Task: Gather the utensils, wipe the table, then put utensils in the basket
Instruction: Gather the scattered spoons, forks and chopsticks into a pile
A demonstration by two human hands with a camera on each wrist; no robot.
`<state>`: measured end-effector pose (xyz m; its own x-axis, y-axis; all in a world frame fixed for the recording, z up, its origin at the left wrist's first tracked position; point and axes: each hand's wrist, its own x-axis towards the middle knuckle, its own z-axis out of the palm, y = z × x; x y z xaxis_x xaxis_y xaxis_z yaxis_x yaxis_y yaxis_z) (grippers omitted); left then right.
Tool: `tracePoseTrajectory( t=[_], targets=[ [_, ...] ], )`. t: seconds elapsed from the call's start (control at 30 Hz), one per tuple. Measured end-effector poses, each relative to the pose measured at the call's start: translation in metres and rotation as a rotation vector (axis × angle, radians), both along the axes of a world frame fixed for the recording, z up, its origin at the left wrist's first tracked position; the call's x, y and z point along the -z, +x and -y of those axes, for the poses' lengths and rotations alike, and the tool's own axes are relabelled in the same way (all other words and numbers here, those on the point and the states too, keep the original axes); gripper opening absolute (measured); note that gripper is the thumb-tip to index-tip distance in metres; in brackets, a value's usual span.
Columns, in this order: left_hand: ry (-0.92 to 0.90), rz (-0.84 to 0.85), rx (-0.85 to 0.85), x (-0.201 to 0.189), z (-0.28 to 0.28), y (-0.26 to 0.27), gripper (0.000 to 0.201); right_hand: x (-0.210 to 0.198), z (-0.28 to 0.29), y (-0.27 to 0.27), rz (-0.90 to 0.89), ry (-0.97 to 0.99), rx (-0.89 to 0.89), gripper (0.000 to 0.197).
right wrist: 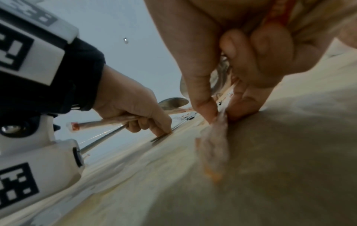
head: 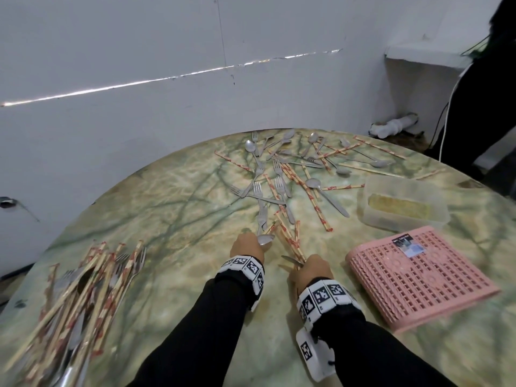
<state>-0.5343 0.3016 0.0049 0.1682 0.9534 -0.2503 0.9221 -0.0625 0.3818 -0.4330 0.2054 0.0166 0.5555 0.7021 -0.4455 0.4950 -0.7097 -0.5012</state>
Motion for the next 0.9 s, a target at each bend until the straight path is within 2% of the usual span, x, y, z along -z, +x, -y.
tracePoseTrajectory(
  t=[0.1,0.2,0.33,0.4,0.47,0.63,0.8,0.9],
  targets=[
    [-0.031,-0.08,0.056,-0.005,-0.004,-0.003,0.029,-0.001,-0.001,0.003,-0.013,-0.01,-0.009,0.028],
    [-0.042,-0.068,0.033,-0.016,-0.01,-0.018,0.028,-0.003,-0.005,0.009,-0.053,-0.031,-0.029,0.031],
    [-0.077,0.074,-0.043,-0.027,-0.02,-0.026,0.035,-0.005,-0.01,0.015,-0.083,-0.056,-0.077,0.036],
    [-0.064,0.206,-0.138,-0.028,-0.029,-0.016,0.034,-0.004,-0.012,0.019,-0.102,-0.061,-0.094,0.037],
    [-0.06,0.266,-0.167,-0.029,-0.037,-0.003,0.034,-0.002,-0.013,0.023,-0.123,-0.072,-0.102,0.037],
    [-0.071,0.211,-0.055,-0.017,-0.055,0.025,0.031,0.005,-0.016,0.03,-0.142,-0.069,-0.107,0.033],
    [-0.071,0.194,-0.054,-0.005,-0.068,0.037,0.024,0.01,-0.018,0.032,-0.124,-0.063,-0.175,0.029],
    [-0.029,0.066,-0.035,-0.007,-0.069,0.046,0.028,0.012,-0.02,0.032,-0.108,-0.048,-0.181,0.03]
  ],
)
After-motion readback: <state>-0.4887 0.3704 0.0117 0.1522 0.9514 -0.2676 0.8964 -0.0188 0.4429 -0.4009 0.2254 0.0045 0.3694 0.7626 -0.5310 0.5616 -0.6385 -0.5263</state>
